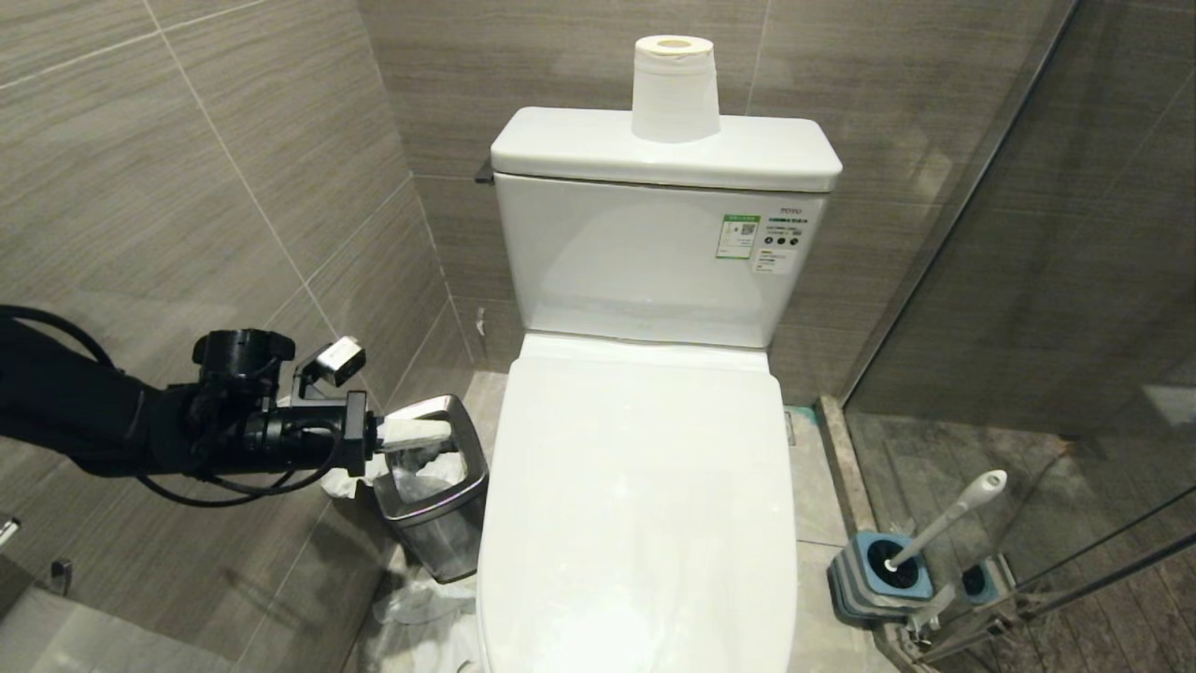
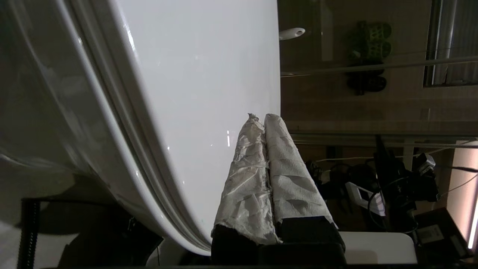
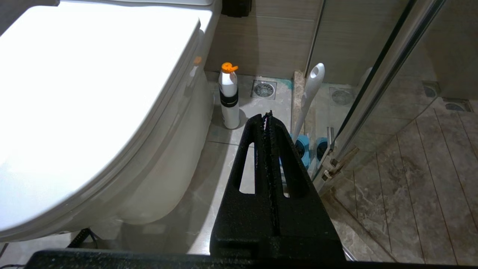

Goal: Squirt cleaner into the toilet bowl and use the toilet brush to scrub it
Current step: Use the left hand to lift the toilet lid slightly

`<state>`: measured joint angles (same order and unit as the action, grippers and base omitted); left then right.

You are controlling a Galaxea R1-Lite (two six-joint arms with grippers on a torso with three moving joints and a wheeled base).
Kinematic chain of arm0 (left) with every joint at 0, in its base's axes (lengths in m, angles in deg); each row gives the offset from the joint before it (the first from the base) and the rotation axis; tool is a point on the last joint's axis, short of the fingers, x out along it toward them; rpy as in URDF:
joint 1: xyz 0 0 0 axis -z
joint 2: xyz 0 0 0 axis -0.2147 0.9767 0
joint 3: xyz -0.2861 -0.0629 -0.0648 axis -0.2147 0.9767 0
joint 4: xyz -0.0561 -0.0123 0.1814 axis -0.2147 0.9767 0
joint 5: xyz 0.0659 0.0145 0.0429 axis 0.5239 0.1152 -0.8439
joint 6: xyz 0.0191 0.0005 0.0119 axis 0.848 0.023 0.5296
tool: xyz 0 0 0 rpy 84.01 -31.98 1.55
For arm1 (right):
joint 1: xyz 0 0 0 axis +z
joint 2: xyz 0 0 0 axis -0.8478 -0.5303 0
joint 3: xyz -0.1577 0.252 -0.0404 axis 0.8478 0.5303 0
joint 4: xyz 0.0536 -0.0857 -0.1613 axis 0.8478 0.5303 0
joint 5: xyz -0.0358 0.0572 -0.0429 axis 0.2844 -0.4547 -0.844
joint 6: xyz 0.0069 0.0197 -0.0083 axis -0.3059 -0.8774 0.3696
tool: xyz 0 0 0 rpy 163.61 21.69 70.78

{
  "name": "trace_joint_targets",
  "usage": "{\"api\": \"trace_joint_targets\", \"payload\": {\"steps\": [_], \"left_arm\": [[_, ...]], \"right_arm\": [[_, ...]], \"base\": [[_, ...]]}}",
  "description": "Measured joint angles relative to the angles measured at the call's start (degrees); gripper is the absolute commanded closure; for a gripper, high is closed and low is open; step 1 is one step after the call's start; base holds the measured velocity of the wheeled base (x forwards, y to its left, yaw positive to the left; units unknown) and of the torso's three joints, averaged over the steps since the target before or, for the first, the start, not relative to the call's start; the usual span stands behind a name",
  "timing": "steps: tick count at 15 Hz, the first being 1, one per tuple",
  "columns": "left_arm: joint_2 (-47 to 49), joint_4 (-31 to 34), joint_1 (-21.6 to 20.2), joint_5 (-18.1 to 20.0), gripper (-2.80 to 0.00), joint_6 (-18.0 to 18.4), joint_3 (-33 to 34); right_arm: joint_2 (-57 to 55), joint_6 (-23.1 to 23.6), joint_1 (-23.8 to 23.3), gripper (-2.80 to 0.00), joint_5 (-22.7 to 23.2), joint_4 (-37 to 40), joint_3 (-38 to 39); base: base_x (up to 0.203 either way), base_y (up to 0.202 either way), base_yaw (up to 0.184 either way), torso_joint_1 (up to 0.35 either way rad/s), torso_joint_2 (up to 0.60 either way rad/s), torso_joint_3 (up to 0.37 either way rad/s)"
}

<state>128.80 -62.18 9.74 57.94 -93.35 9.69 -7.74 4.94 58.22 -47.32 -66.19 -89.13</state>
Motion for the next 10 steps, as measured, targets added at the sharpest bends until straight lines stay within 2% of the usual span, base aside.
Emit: {"api": "trace_joint_targets", "payload": {"steps": [5,6,8,10], "left_arm": [[3.13,0.16,-1.00,0.20,0.00,0.17,0.12],[3.68,0.08,-1.03,0.20,-2.80,0.18,0.03],[4.79,-0.08,-1.11,0.75,-2.80,0.20,-0.55],[5.86,-1.16,-1.11,2.93,-2.80,0.13,-1.03]], "right_arm": [[0.00,0.01,-0.02,0.00,0.00,0.00,0.00],[0.00,0.01,-0.02,0.00,-0.02,0.00,0.00],[0.00,-0.02,0.00,0.00,-0.01,-0.02,0.00],[0.00,-0.01,0.02,0.00,0.00,-0.02,0.00]], "base": [[0.000,0.000,0.000,0.000,0.00,0.000],[0.000,0.000,0.000,0.000,0.00,0.000],[0.000,0.000,0.000,0.000,0.00,0.000],[0.000,0.000,0.000,0.000,0.00,0.000]]}}
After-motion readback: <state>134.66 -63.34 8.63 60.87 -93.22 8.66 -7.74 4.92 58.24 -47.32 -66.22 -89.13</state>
